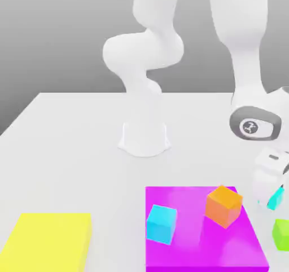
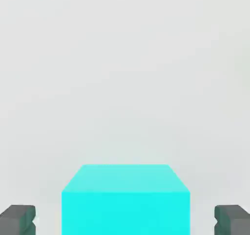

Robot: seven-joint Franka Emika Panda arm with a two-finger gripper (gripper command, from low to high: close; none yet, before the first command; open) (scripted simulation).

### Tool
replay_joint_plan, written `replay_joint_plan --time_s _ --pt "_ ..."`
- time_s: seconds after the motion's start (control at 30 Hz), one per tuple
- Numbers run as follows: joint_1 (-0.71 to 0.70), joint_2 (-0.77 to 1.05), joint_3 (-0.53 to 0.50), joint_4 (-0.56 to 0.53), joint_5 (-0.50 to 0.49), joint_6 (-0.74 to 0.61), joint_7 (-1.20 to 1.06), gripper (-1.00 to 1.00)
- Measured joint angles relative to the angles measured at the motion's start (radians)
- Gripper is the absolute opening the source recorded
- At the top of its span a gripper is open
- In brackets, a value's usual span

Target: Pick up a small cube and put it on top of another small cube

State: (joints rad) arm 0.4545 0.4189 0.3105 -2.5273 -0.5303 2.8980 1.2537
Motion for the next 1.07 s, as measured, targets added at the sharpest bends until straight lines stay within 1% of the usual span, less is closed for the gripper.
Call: replay_joint_plan --time_s 0.1,0.17,0.37,0.4,0.47,0.6,0.8,0.87,0.93,0.97,1.07 --pt "0.011 0.011 -0.013 0.003 -0.012 0.008 0.01 -1.0" --pt "-0.019 -0.016 0.022 -0.005 0.013 -0.011 -0.009 -1.0" --pt "-0.138 -0.176 0.185 -0.051 0.209 -0.118 -0.165 -1.0" --pt "-0.151 -0.186 0.202 -0.041 0.227 -0.131 -0.204 -1.0" --pt "-0.2 -0.216 0.204 -0.004 0.272 -0.18 -0.274 -1.0" --pt "-0.322 -0.306 0.109 0.036 0.37 -0.296 -0.27 -1.0" --pt "-0.596 -0.455 -0.033 0.045 0.52 -0.446 -0.158 -1.0" --pt "-0.645 -0.452 -0.053 0.037 0.538 -0.438 -0.094 -1.0" --pt "-0.654 -0.397 -0.053 0.023 0.519 -0.371 -0.061 -1.0" --pt "-0.65 -0.369 -0.052 0.016 0.507 -0.337 -0.049 1.0" --pt "-0.649 -0.369 -0.052 0.016 0.507 -0.337 -0.049 1.0"
